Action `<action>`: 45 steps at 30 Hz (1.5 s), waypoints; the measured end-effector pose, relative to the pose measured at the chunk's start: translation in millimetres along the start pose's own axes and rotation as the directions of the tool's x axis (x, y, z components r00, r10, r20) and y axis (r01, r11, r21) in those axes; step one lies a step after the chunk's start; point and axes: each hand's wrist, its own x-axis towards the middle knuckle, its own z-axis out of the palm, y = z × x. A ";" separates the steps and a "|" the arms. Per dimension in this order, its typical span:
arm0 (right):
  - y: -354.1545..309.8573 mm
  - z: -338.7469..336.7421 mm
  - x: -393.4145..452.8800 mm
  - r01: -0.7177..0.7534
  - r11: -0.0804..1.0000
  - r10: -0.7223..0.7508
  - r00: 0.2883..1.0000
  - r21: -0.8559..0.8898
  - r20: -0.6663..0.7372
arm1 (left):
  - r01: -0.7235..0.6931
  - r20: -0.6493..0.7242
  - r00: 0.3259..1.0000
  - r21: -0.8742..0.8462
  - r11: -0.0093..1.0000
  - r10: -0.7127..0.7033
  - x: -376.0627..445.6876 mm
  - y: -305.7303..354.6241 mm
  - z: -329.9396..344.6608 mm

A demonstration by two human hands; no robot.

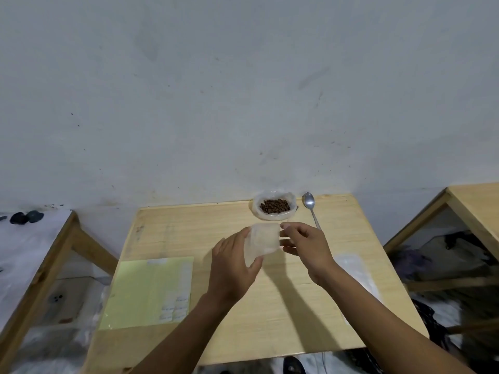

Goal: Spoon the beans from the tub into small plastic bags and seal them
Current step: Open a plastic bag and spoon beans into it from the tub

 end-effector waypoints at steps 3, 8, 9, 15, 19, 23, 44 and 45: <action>15.1 -14.4 3.8 -0.004 0.997 -0.005 0.995 -0.083 -0.102 | 0.032 0.011 0.999 0.001 0.999 -0.032 2.9 -12.1 -19.6; 58.6 -48.1 21.0 -0.116 0.943 0.024 0.959 -0.311 -0.283 | 0.113 0.047 0.993 0.000 0.994 -0.113 7.0 -29.3 -35.6; 64.1 -54.3 26.1 -0.144 0.925 0.030 0.950 -0.351 -0.311 | 0.144 0.053 0.988 -0.010 0.989 -0.144 8.5 -31.5 -35.8; 67.2 -80.4 81.1 -0.201 0.805 0.001 0.941 -0.558 -0.337 | 0.216 0.065 0.975 -0.030 0.976 -0.214 28.0 -38.0 -28.1; 61.3 -85.6 127.8 -0.202 0.747 0.002 0.954 -0.634 -0.301 | 0.255 0.083 0.964 -0.026 0.967 -0.252 39.8 -31.1 -20.9; 61.6 -80.1 164.5 -0.167 0.673 -0.010 0.972 -0.721 -0.235 | 0.280 0.087 0.956 0.007 0.960 -0.279 49.7 -30.1 -17.9; 40.1 -111.5 178.3 -0.123 0.848 -0.019 0.965 -0.516 -0.260 | 0.296 0.166 0.939 0.055 0.954 -0.301 87.0 -23.1 19.5; 31.1 -115.4 173.0 -0.089 0.875 -0.057 0.957 -0.475 -0.285 | 0.292 0.169 0.940 0.058 0.955 -0.297 87.4 -23.8 20.7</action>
